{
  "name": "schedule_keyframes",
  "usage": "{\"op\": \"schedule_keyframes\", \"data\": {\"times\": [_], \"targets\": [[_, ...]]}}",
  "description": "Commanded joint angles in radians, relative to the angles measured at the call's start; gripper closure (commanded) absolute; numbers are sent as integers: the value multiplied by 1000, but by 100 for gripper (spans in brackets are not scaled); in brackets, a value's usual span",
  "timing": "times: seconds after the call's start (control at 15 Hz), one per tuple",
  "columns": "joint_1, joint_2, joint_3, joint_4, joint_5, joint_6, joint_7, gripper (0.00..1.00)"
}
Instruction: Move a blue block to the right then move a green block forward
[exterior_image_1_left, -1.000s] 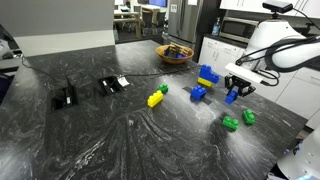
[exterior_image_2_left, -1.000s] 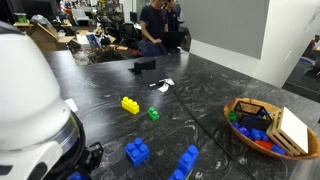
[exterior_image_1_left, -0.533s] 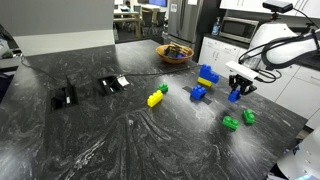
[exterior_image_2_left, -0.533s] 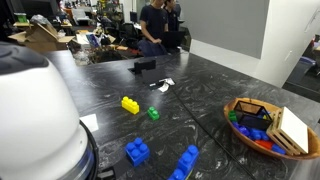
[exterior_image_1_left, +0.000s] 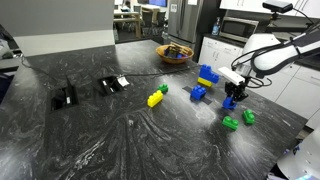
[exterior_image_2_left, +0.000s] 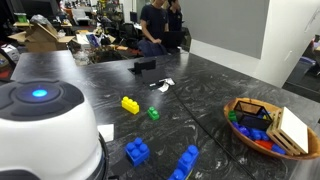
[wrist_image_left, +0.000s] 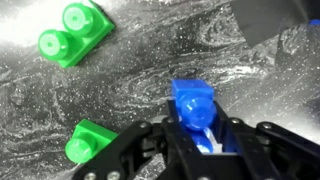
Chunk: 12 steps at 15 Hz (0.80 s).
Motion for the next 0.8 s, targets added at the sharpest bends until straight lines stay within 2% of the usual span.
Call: {"op": "schedule_keyframes", "data": {"times": [0.0,0.07,0.2,0.27,0.6,0.73], "targets": [[30,53,4,1,43,64,90,90],[38,58,5,4,46,74,113,90],[45,48,12,7,30,84,161,54],[47,41,15,7,20,87,182,39],[36,-39,49,-8,-66,56,264,5],[40,-69,66,12,-117,15,276,0]]}}
